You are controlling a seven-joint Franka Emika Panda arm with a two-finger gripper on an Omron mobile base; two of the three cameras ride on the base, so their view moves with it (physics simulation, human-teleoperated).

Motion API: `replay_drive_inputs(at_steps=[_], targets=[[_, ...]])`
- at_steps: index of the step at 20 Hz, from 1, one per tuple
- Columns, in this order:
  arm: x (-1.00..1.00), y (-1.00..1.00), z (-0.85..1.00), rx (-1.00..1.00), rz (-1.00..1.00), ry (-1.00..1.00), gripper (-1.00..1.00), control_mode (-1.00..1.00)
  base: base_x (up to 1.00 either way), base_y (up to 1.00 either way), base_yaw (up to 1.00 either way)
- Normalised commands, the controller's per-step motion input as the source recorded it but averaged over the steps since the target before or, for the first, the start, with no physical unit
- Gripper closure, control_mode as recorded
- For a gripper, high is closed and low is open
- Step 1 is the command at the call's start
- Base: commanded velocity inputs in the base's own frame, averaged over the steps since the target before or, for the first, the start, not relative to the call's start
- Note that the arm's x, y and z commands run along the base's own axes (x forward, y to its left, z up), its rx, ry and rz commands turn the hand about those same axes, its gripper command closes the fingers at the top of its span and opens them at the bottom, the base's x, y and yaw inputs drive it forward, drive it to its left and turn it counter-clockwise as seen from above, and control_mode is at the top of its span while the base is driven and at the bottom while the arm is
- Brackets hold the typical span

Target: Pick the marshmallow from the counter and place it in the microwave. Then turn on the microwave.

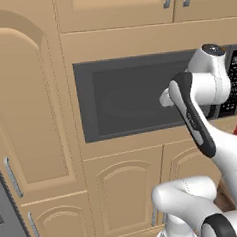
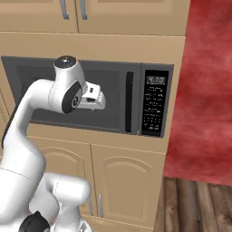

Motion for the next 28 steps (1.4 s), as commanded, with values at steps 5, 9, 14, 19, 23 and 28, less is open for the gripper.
replay_drive_inputs(at_steps=[5, 9, 14, 19, 23, 28], targets=[[-0.11, -0.35, 0.0, 0.02, 0.0, -0.09, -1.0, -1.0, 0.0, 0.0, 0.0], [-0.11, -0.31, 0.0, 0.01, 0.0, -0.11, -1.0, -1.0, 0.0, 0.0, 0.0], [-0.05, -0.39, 0.0, 0.0, 0.0, -0.13, -1.0, -1.0, 0.0, 0.0, 0.0], [0.0, -0.46, 0.0, 0.0, -0.01, -0.11, -1.0, -1.0, 0.0, 0.0, 0.0], [0.0, -0.43, 0.0, 0.0, -0.05, -0.04, -1.0, -1.0, 0.0, 0.0, 0.0], [0.07, -0.41, 0.0, 0.01, -0.06, -0.01, -1.0, -1.0, 0.0, 0.0, 0.0]])
